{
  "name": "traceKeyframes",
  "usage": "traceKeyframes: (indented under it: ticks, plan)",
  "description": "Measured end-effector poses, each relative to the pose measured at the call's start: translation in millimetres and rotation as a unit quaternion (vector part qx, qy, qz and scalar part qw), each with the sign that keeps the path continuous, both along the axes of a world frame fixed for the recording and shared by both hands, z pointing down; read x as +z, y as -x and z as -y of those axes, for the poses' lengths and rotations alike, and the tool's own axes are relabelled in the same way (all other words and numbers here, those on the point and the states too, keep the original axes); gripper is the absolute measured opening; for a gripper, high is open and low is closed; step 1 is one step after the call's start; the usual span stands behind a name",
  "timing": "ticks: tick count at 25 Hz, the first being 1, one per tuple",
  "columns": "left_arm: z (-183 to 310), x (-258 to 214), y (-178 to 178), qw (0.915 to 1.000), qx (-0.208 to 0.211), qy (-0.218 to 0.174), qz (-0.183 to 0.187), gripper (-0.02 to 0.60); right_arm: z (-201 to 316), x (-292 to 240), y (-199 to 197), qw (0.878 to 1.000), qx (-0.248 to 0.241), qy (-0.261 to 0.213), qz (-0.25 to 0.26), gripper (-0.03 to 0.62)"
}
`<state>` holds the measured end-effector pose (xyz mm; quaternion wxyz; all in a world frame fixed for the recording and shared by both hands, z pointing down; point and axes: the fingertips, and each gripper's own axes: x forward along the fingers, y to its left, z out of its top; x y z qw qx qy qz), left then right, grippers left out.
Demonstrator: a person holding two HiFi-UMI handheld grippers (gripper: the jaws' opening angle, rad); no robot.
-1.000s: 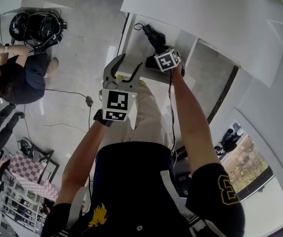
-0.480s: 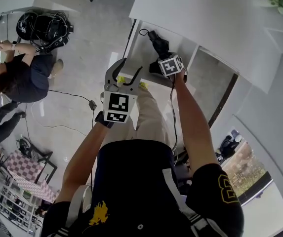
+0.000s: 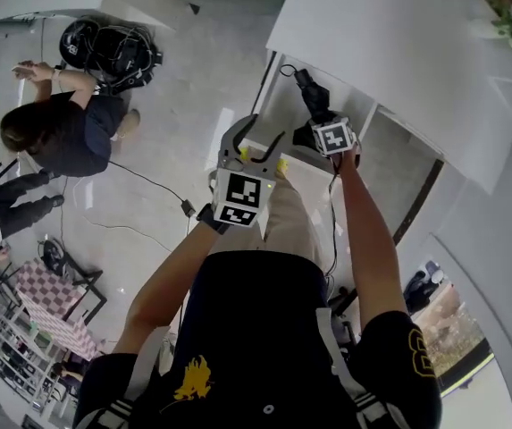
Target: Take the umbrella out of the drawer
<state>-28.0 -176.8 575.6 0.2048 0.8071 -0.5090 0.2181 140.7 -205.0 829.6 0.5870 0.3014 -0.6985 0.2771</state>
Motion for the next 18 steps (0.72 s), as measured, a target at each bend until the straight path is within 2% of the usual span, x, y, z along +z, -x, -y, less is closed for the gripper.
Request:
traceKeyframes:
  ticks: [2, 5, 11, 14, 18]
  plan:
    - [5.4, -8.5, 2.3, 1.0000, -0.005, -0.003, -0.001, 0.252, -11.8, -4.2, 2.8, 0.999, 0.014, 0.037, 0.005, 0.258]
    - [2.1, -15.5, 7.4, 0.9998, -0.014, -0.001, -0.010, 0.252, 8.9, -16.4, 28.2, 0.998, -0.016, -0.020, 0.050, 0.258]
    - [-11.2, -42.2, 32.0, 0.9995, -0.024, -0.023, -0.003, 0.250, -8.2, -45.1, 54.5, 0.996, -0.030, -0.033, 0.072, 0.258]
    - [-11.4, -54.2, 47.1, 0.9988, -0.038, -0.030, 0.002, 0.250, -4.5, -67.6, 69.5, 0.994, -0.036, -0.047, 0.089, 0.258]
    - [-0.6, -70.4, 48.2, 0.9985, -0.041, -0.037, 0.000, 0.250, 8.7, -105.1, 70.6, 0.992, -0.032, -0.063, 0.106, 0.258]
